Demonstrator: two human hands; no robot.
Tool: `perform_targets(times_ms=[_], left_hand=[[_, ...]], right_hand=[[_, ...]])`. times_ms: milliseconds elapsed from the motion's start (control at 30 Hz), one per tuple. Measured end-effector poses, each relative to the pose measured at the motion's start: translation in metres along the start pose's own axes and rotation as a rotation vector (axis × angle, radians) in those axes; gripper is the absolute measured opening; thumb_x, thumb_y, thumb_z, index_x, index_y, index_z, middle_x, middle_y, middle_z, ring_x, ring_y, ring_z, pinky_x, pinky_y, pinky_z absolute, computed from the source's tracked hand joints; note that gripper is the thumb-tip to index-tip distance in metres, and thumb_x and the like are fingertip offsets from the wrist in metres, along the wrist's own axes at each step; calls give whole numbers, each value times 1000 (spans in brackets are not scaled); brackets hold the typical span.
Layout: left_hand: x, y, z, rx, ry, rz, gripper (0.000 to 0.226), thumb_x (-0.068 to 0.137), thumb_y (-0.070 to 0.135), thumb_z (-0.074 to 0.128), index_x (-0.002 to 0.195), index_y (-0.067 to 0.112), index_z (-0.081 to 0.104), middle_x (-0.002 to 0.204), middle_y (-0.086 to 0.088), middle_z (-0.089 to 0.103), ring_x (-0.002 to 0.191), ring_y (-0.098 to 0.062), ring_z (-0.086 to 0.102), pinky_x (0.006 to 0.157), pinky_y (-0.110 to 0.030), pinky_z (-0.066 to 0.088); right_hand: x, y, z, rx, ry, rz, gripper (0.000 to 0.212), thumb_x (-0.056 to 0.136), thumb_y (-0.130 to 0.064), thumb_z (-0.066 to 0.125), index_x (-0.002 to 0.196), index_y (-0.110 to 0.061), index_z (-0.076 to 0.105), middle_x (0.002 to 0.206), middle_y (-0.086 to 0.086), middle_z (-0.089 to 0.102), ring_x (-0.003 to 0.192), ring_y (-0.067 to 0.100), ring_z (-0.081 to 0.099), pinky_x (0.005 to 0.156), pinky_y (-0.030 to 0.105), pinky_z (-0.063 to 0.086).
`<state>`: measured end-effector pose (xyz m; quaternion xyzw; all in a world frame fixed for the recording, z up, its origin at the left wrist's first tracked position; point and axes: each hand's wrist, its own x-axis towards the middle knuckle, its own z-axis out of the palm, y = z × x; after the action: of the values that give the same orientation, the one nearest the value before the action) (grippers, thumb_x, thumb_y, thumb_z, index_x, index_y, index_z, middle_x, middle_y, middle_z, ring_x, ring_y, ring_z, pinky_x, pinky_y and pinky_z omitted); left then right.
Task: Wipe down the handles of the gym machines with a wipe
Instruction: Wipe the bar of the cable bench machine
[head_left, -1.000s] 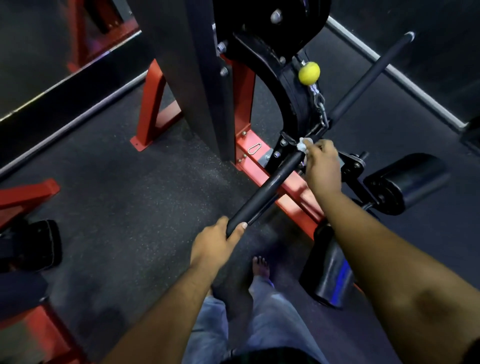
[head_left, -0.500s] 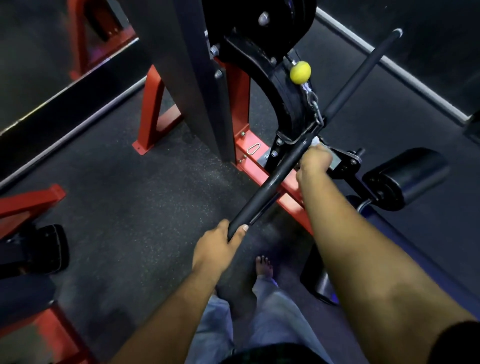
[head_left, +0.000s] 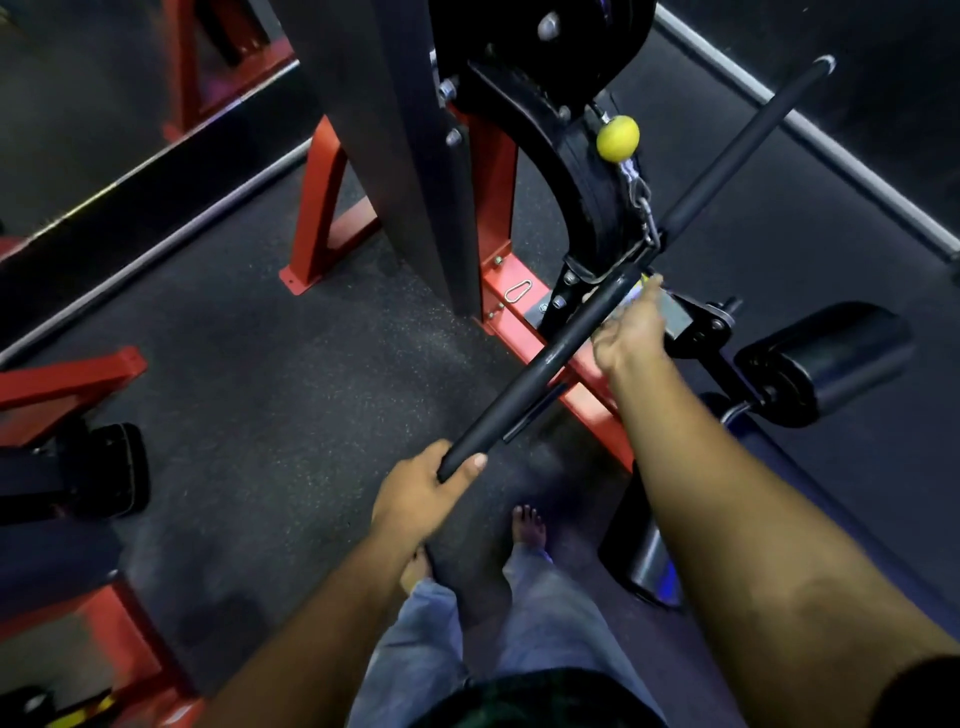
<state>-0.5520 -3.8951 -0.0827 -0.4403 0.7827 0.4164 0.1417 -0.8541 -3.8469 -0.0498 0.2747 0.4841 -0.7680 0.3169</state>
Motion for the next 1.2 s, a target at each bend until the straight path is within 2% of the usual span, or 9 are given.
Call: perform_targets(times_ms=[67,233,367,467,500,567,733,1000,1200], left_hand=[[-7,-18,1,-101,-37,-20,63,78,92,45,91,32,58,70,-2,70,62,-12,69,70,-46,59],[-20,-31,-2,-85,-4,-13,65,79,93,38,88,32,55,67,-4,66,61,-12,65,66,-47,56],[-24,-22,-9,39,35,-3,56,86,80,38,96,28,56,62,0,60,57,-12,60,50,-32,40],[-24,-21,-11,50,49,-8,58,86,81,37,98,28,57,63,0,61,57,-11,60,50,-30,40],[-24,-21,-11,55,51,-8,58,87,81,37,98,28,57,63,1,61,57,-10,60,50,-29,40],[-24,-20,-12,61,50,-8,55,89,79,39,98,28,57,64,1,61,57,-9,60,50,-27,38],[-25,-21,-15,63,46,1,52,90,77,40,95,27,54,63,1,59,57,-9,59,48,-26,34],[-27,-20,-15,68,64,11,57,88,79,39,97,25,57,63,0,59,57,-8,59,49,-26,37],[-26,-23,-13,52,33,18,51,92,75,43,99,26,57,66,0,62,60,-9,61,50,-25,38]], right_hand=[[-3,34,-15,-102,-80,21,54,105,-60,30,96,-17,62,74,3,69,71,17,68,72,27,58],[-10,67,-39,-170,-78,129,48,106,-50,39,92,-12,63,74,6,69,70,18,64,78,31,52],[3,10,-2,-241,80,-87,31,110,-15,36,82,-15,51,48,-4,55,39,6,51,42,18,43],[14,19,-5,-792,137,-361,33,107,-13,38,134,-2,54,117,20,68,99,25,66,83,25,49],[15,36,-17,-1013,117,-462,46,107,-15,40,151,0,38,146,26,51,130,32,53,108,26,38],[-2,80,-41,-1285,-56,-635,60,108,-24,43,159,-1,20,166,25,15,154,36,14,124,31,8],[-15,82,-74,-1823,-377,-993,68,102,-51,32,158,-14,30,167,11,24,156,33,9,126,50,4],[29,16,-51,-1985,-245,-994,71,98,-63,29,145,-13,48,158,11,40,154,28,20,124,56,10],[-22,63,-74,-2061,-889,-1195,70,98,-67,30,142,-17,53,147,6,52,148,25,34,124,59,4]])
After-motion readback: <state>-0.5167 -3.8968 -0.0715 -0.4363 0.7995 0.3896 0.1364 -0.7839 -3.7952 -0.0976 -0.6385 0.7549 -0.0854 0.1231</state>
